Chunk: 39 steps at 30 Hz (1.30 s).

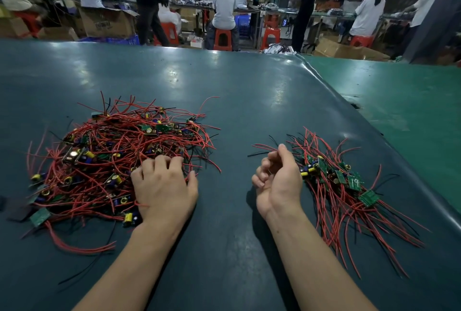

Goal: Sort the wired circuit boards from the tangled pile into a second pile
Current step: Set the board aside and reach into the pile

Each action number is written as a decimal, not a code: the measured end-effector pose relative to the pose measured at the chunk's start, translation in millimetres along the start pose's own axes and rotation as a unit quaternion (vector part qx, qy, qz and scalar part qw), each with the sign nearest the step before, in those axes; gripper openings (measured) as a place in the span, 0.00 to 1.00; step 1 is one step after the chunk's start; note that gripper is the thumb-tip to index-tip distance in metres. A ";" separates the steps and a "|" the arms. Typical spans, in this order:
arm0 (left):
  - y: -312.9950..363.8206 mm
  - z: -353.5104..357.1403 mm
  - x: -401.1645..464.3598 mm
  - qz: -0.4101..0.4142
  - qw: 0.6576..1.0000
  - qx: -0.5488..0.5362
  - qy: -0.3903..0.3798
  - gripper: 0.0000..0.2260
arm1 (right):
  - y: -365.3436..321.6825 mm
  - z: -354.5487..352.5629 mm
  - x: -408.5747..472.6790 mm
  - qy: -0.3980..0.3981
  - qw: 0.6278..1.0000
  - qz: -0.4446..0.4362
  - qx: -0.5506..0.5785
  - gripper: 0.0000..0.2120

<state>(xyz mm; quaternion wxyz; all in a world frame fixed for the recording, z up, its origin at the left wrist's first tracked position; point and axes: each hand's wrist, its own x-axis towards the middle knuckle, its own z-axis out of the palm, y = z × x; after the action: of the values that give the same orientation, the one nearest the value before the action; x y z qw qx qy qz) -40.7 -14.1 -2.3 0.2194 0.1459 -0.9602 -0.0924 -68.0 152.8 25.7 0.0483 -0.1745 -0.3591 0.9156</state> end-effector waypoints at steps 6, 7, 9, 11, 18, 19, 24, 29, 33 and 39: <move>-3.0 2.8 2.1 0.015 1.000 0.001 -0.010 0.17 | 0.7 -0.9 -1.0 -0.008 0.999 0.024 -0.020 0.15; -2.8 2.8 1.9 0.015 1.000 0.002 -0.017 0.19 | 1.1 -0.5 -1.1 -0.012 0.999 0.027 -0.025 0.15; -2.0 2.9 1.7 0.020 0.999 -0.012 -0.027 0.18 | 1.7 0.8 -1.9 -0.020 0.999 0.034 -0.035 0.14; -0.7 0.9 2.0 0.034 0.997 -0.063 -0.019 0.15 | 2.7 1.7 -2.9 -0.026 0.998 0.035 -0.045 0.14; 5.2 -5.6 -1.6 0.092 0.959 -0.249 0.100 0.08 | 5.5 1.9 -3.1 -0.037 0.990 0.017 -0.132 0.15; 6.4 -6.5 -2.3 0.111 0.948 -0.271 0.126 0.08 | 7.1 2.4 -3.2 -0.042 0.985 0.015 -0.165 0.14; 14.6 -9.5 -9.9 0.231 0.884 -0.384 0.136 0.08 | 16.3 4.8 -7.3 -0.122 0.940 -0.009 -0.319 0.13; 17.3 -5.9 -13.7 0.254 0.867 -0.413 0.113 0.10 | 18.9 5.3 -14.4 -0.238 0.919 -0.004 -0.315 0.15; 16.9 -6.6 -15.2 0.223 0.864 -0.440 0.098 0.11 | 18.0 5.9 -17.8 -0.274 0.915 -0.023 -0.296 0.16; 14.9 -6.3 -13.7 0.177 0.877 -0.432 0.110 0.09 | 16.6 4.3 -20.2 -0.302 0.900 -0.066 -0.306 0.05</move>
<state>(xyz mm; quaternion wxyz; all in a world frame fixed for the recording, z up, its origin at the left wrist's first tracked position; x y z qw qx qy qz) -29.7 3.6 1.4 0.3779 -0.1270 -0.8040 -0.4412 -50.0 133.5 23.2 -0.0583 0.1283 -0.6296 0.7640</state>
